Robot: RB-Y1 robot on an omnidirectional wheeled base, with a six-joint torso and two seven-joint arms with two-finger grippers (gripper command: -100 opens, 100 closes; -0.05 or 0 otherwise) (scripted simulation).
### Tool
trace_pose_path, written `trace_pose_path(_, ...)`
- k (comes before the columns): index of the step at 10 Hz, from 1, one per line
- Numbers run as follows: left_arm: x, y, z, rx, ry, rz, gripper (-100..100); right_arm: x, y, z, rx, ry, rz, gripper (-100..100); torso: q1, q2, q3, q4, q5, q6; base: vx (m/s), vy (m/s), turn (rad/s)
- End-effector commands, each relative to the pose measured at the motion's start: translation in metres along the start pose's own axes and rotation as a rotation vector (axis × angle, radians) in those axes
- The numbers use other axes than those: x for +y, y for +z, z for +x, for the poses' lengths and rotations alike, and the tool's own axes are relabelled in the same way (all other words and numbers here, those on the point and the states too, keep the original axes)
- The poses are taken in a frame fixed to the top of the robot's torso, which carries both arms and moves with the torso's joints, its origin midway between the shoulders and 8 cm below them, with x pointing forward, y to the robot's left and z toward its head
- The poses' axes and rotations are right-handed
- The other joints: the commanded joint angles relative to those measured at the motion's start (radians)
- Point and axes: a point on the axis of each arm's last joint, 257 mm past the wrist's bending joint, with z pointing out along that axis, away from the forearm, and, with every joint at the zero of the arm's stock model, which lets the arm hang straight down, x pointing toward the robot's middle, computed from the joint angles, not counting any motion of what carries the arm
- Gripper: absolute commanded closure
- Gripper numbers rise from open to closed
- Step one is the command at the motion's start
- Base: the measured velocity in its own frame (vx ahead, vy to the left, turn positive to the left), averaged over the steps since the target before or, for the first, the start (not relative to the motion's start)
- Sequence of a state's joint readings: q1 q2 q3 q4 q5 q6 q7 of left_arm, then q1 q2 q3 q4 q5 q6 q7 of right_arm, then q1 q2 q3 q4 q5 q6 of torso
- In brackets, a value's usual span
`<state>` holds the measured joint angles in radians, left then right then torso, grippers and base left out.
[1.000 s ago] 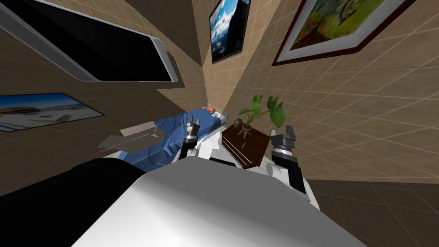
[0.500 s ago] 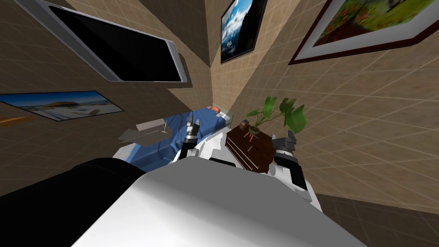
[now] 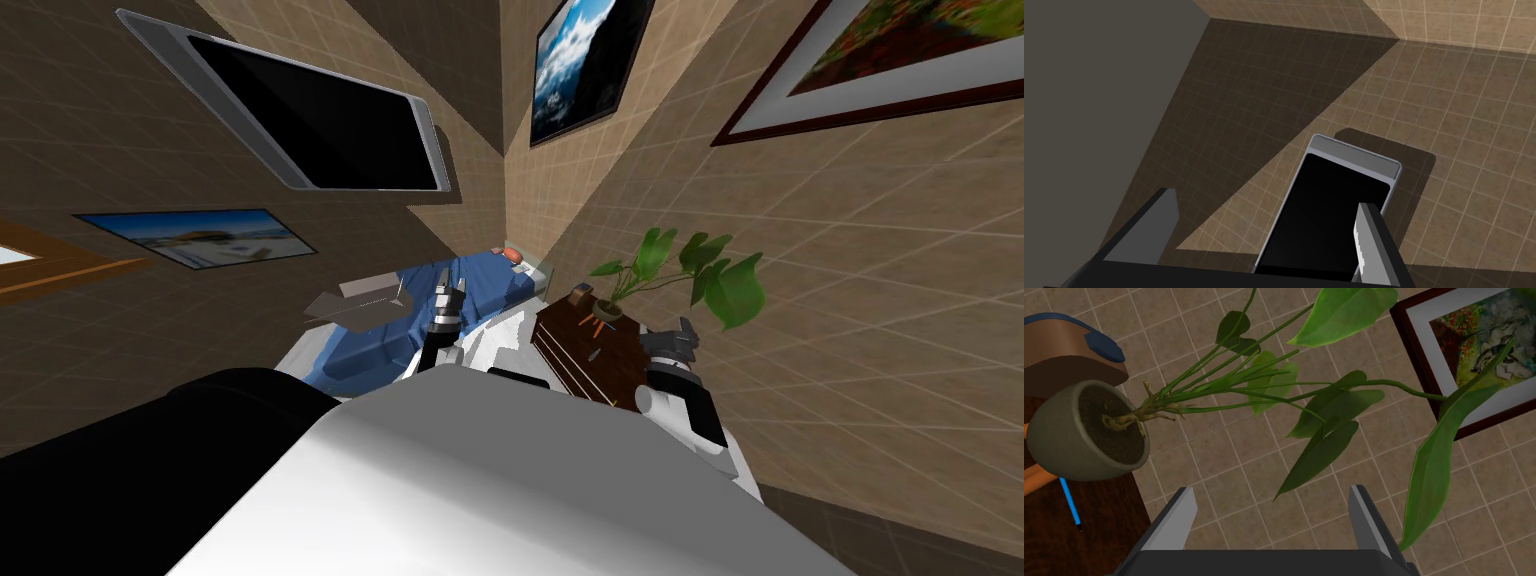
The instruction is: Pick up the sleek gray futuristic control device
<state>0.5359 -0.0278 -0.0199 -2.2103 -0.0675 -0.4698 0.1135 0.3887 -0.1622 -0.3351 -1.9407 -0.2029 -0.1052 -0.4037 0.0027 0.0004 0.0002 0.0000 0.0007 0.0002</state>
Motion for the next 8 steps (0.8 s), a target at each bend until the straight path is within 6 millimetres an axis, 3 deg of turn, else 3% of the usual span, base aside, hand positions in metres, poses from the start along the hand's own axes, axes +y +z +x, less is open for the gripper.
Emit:
trace_pose_path(1, 0.000, 0.000, 0.000, 0.000, 0.000, 0.000, 0, -0.014, 0.003, -0.030, -0.069, 0.061, 0.045, -100, 0.000, 0.000, 0.000, 0.000, 0.000, 0.000, 0.027, 0.061, 0.258)
trace_pose_path(2, 0.000, 0.000, 0.000, 0.000, 0.000, 0.000, 0, -0.019, 0.002, -0.033, -0.077, 0.079, 0.056, -100, 0.001, -0.001, -0.001, 0.000, 0.000, -0.001, 0.025, 0.044, 0.091)
trace_pose_path(3, 0.000, 0.000, 0.000, 0.000, 0.000, 0.000, 0, -0.032, 0.000, -0.057, -0.133, 0.121, 0.091, -100, 0.000, -0.001, 0.000, 0.000, 0.000, 0.000, 0.026, 0.041, 0.142)
trace_pose_path(4, 0.000, 0.000, 0.000, 0.000, 0.000, 0.000, 0, -0.032, 0.000, -0.057, -0.133, 0.132, 0.091, -100, 0.000, -0.001, 0.000, 0.000, 0.000, 0.000, 0.028, 0.025, 0.074)
trace_pose_path(6, 0.000, 0.000, 0.000, 0.000, 0.000, 0.000, 0, -0.054, -0.008, -0.100, -0.244, 0.223, 0.148, -100, -0.001, -0.001, -0.001, 0.000, 0.000, 0.000, 0.043, 0.031, 0.216)
trace_pose_path(7, 0.000, 0.000, 0.000, 0.000, 0.000, 0.000, 0, -0.060, -0.011, -0.104, -0.256, 0.247, 0.156, -100, -0.001, -0.002, -0.001, 0.000, 0.000, 0.000, 0.039, 0.010, 0.067)
trace_pose_path(8, 0.000, 0.000, 0.000, 0.000, 0.000, 0.000, 0, -0.068, -0.016, -0.123, -0.309, 0.289, 0.178, -100, -0.002, -0.001, -0.001, 0.000, 0.000, 0.001, 0.033, 0.011, 0.104)
